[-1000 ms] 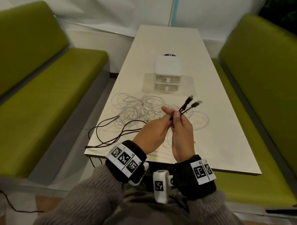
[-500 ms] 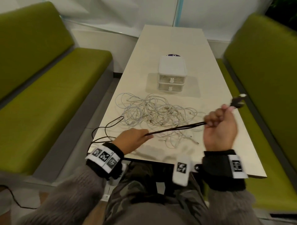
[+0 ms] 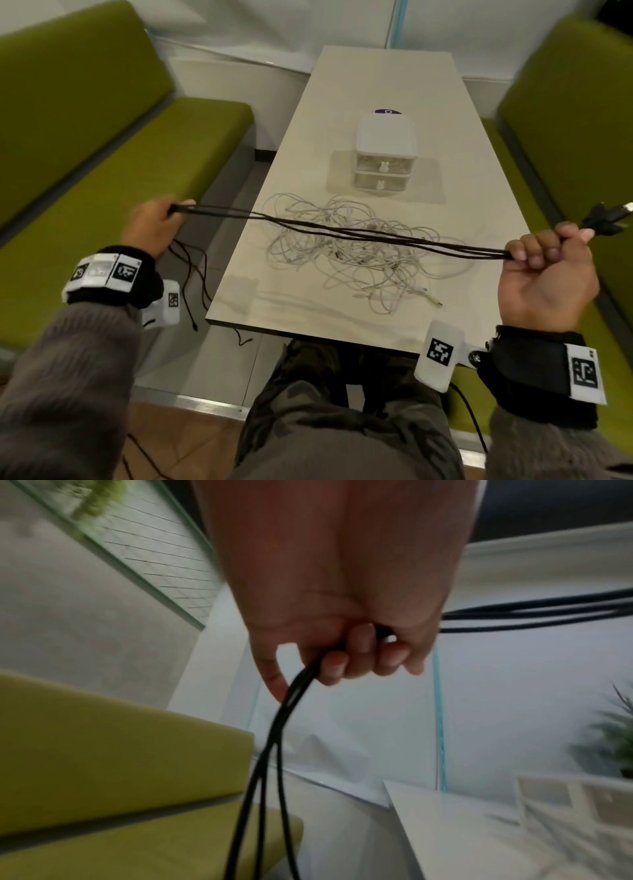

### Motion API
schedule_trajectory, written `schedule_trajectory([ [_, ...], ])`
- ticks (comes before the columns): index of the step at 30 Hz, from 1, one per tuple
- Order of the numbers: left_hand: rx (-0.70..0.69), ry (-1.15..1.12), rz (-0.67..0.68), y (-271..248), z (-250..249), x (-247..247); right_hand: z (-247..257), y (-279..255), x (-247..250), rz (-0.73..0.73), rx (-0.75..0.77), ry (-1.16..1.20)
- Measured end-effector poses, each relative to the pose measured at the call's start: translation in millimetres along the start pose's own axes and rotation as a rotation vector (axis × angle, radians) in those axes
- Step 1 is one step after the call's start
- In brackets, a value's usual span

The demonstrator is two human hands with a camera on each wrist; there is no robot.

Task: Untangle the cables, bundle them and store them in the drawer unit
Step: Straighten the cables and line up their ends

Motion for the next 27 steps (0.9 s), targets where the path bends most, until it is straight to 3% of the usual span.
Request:
schedule_trajectory([
  [1, -0.008, 0.046, 0.007, 6, 1, -5, -3, -2, -1, 0.006, -0.004, -0.012],
  [2, -0.014, 0.120, 0.107, 6, 5, -20, -6, -3, -1, 0.007, -0.010, -0.026],
  [5, -0.011, 0.373, 0.591, -26, 28, -77, -15, -8, 5, -0.013, -0.038, -0.059],
  [7, -0.058, 0.297, 0.707, -41, 13, -93, -20, -11, 7, -0.017, -0.039, -0.081],
  [9, -0.098, 0.077, 0.680, -44, -25, -95, -24, -15, 8, -0.019, -0.036, -0.088],
  [15, -0.388, -0.286, 0.362, -31, -161, -71, -35, -22, 5, -0.029, -0.056, -0.046],
  [17, -0.493, -0.269, 0.353, -35, -202, -80, -37, -23, 5, -0.027, -0.059, -0.053],
  [20, -0.599, -0.116, 0.474, -47, -232, -125, -40, -24, 8, -0.028, -0.072, -0.070],
  [24, -0.611, 0.149, 0.615, -65, -222, -182, -43, -22, 13, -0.052, -0.093, -0.070],
  [27, -0.563, 0.177, 0.619, -66, -213, -194, -43, -20, 16, -0.070, -0.099, -0.083],
])
Point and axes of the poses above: each hand's wrist, its own y-axis towards the middle knuckle, its own x-axis out of the back of the hand, z = x × y, the point moved 10 cm from there along y, towards the middle knuckle, and after that the axes turned 14 degrees about -z, right-handed, at the moved point
